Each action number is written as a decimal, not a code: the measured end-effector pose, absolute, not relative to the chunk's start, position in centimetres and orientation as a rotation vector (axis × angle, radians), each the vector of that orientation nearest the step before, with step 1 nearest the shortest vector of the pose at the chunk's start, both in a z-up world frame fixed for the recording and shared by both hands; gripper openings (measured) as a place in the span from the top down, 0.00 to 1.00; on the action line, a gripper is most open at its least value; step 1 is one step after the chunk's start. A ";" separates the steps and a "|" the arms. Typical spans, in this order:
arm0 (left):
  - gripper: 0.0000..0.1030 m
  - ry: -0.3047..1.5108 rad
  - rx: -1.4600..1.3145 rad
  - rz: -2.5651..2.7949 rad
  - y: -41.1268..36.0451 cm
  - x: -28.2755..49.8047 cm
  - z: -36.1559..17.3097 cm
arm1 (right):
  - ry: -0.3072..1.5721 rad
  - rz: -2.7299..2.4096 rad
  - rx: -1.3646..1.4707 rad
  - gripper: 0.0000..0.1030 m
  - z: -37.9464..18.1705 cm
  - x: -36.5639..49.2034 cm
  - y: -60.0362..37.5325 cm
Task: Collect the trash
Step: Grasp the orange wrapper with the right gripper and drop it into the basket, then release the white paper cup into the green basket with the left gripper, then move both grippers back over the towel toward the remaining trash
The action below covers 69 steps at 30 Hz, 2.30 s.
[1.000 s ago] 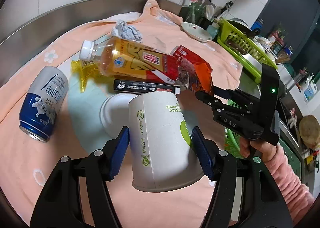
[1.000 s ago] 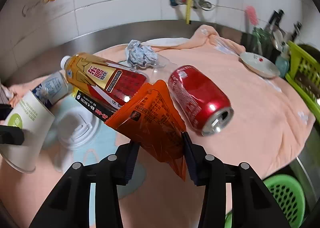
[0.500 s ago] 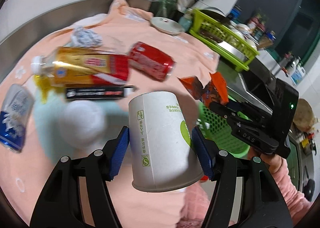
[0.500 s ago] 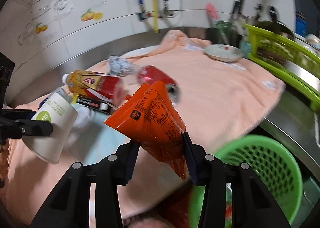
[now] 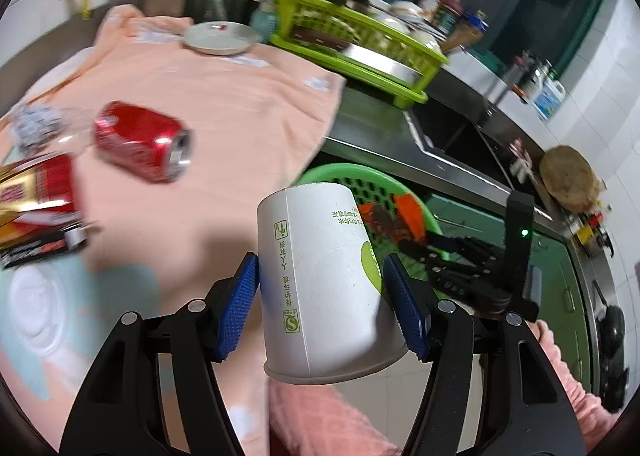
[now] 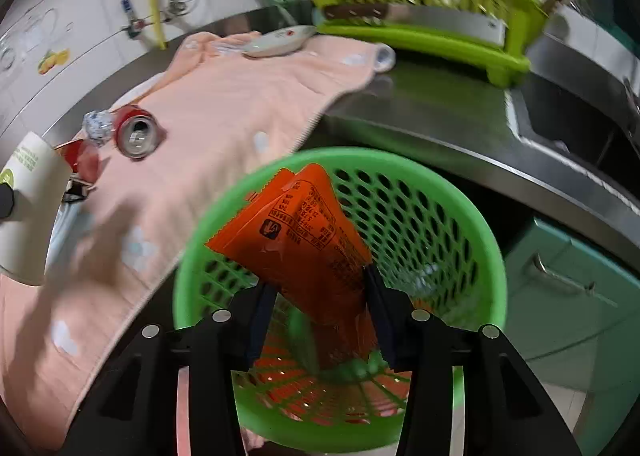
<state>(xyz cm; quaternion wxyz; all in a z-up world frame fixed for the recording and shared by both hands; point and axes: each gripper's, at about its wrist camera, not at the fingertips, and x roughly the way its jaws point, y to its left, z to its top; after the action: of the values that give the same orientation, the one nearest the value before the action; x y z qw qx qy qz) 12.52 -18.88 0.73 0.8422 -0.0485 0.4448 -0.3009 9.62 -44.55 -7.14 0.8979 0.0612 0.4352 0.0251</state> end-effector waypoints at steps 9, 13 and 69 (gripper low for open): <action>0.39 0.996 -0.057 -0.701 -25.6 14.3 -1.1 | 0.880 -0.003 0.194 0.33 -7.5 8.8 -47.9; 0.39 1.017 -0.044 -0.702 -27.4 15.0 -2.2 | 0.861 -0.014 0.198 0.31 -7.0 8.0 -48.8; 0.26 0.885 -0.189 -0.231 -0.3 10.9 0.7 | 0.773 0.406 -0.084 0.14 -2.2 12.6 -28.1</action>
<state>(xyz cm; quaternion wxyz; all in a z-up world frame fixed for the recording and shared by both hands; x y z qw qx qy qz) 10.86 -0.34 0.67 0.8930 -0.0910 0.4266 -0.1112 12.55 -28.10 -2.21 0.9054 -0.0409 0.3740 0.1966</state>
